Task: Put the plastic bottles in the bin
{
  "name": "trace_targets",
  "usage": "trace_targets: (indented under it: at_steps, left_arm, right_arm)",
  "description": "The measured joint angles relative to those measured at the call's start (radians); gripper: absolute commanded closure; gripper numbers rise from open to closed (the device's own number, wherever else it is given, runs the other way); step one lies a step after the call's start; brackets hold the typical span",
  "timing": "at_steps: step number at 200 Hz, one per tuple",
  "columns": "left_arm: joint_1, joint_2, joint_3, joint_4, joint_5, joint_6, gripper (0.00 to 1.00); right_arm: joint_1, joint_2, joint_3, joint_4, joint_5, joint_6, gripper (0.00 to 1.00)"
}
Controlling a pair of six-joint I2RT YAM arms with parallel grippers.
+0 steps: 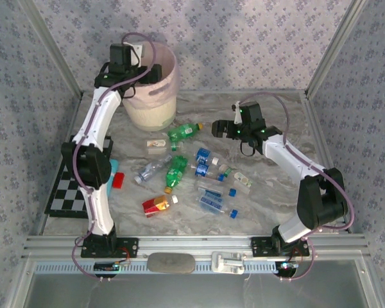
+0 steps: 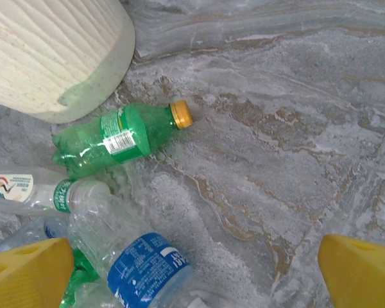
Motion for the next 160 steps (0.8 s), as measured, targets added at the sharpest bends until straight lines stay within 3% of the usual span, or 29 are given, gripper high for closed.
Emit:
trace_targets:
  at_steps: [60,95,160]
  left_arm:
    - [-0.067,-0.325,-0.42,0.253,0.0,-0.019,0.0]
    - [-0.12,-0.503,-0.724,0.492,0.007,-0.073,0.0]
    - [-0.34,-0.531,-1.032,0.69,-0.058,-0.168,0.0]
  right_arm:
    - [0.061,-0.028,0.0,-0.176,0.087,-0.039,0.0]
    - [0.105,-0.069,-0.01,-0.305,0.148,-0.036,0.0]
    - [0.164,-0.035,-0.081,-0.486,0.182,-0.006,0.05]
